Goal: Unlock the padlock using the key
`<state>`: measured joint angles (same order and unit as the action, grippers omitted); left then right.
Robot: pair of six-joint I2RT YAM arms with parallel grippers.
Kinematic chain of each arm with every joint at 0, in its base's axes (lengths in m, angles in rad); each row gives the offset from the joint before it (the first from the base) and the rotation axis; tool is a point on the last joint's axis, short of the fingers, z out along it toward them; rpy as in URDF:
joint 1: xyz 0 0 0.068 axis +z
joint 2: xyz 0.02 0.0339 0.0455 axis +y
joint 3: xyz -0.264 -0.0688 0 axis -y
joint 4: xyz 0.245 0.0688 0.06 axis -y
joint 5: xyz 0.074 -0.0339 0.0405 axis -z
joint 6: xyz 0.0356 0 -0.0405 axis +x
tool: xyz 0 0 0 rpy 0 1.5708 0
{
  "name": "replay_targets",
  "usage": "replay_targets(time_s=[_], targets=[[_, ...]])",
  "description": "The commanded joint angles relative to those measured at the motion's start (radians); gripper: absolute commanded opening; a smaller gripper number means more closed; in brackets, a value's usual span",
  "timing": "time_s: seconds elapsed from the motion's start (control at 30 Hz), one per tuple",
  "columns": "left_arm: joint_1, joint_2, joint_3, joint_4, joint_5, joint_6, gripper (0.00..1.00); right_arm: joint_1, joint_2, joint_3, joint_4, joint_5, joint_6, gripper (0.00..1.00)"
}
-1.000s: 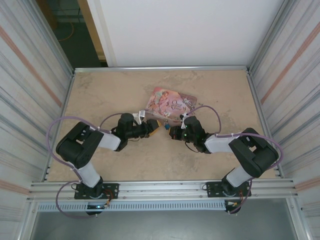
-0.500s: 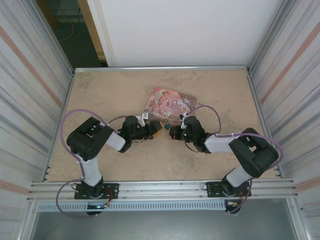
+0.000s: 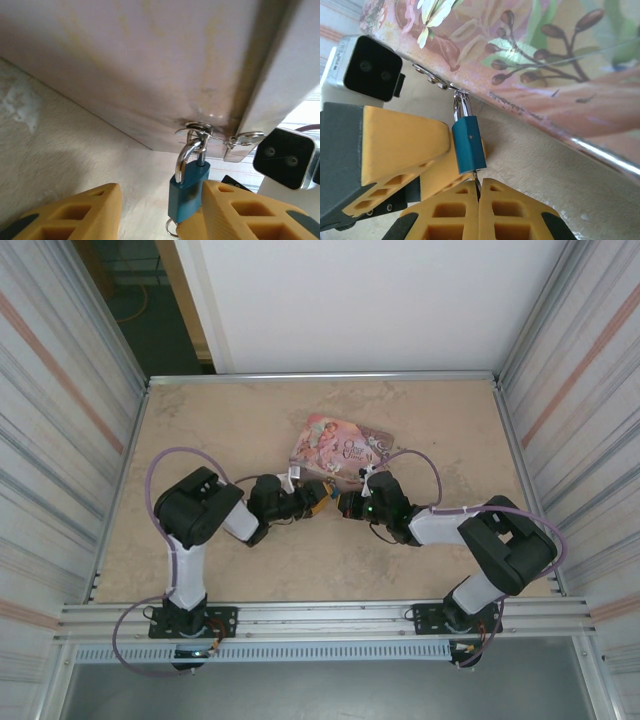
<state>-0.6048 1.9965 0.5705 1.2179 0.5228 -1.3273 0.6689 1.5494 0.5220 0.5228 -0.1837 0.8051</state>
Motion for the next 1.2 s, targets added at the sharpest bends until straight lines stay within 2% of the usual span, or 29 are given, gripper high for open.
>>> replay_targets(time_s=[0.0, 0.73, 1.17], targets=[[-0.009, 0.016, 0.028, 0.061, -0.014, -0.026, 0.46, 0.011, -0.031, 0.032, 0.026, -0.008, 0.023, 0.00], [-0.013, 0.048, 0.081, 0.062, -0.010, -0.043, 0.35, 0.014, -0.032, 0.032, 0.053, -0.026, 0.102, 0.00], [-0.013, 0.026, 0.079, 0.059, -0.015, -0.027, 0.20, 0.009, -0.016, 0.035, 0.102, -0.077, 0.180, 0.01]])
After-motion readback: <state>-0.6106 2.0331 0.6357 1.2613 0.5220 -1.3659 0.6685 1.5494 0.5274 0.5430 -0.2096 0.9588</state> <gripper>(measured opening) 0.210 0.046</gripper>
